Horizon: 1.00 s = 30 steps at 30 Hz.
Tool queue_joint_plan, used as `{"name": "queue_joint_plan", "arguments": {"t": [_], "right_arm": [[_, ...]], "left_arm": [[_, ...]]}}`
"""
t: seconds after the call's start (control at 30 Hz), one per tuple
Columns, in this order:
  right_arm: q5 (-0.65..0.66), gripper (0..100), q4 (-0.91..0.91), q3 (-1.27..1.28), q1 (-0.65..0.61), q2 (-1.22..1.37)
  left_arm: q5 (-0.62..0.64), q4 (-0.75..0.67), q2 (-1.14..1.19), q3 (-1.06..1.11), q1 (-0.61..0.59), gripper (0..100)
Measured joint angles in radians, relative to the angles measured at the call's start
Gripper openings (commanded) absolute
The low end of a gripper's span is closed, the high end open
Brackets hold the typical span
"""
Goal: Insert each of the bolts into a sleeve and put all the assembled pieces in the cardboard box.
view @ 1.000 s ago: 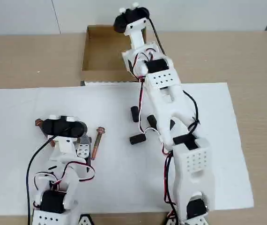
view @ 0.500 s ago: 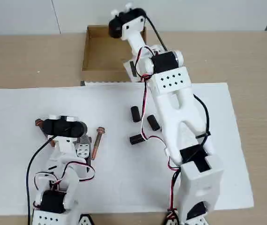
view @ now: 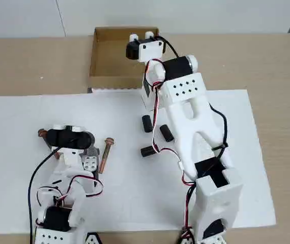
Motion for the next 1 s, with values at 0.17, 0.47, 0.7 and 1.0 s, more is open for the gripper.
{"name": "queue_joint_plan", "arguments": {"t": [0.17, 0.47, 0.7, 1.0], "right_arm": [[-0.029, 3.8, 0.002, 0.035, -0.038, 0.025], [-0.029, 13.4, -0.005, 0.035, -0.066, 0.16], [-0.012, 13.3, -0.069, 0.035, -0.071, 0.221], [-0.009, 13.3, -0.123, 0.035, -0.072, 0.288]], "left_arm": [[0.0, 0.0, 0.0, 0.0, 0.0, 1], [0.0, 0.0, 0.0, 0.0, 0.0, 1], [0.0, 0.0, 0.0, 0.0, 0.0, 1], [0.0, 0.0, 0.0, 0.0, 0.0, 1]]}}
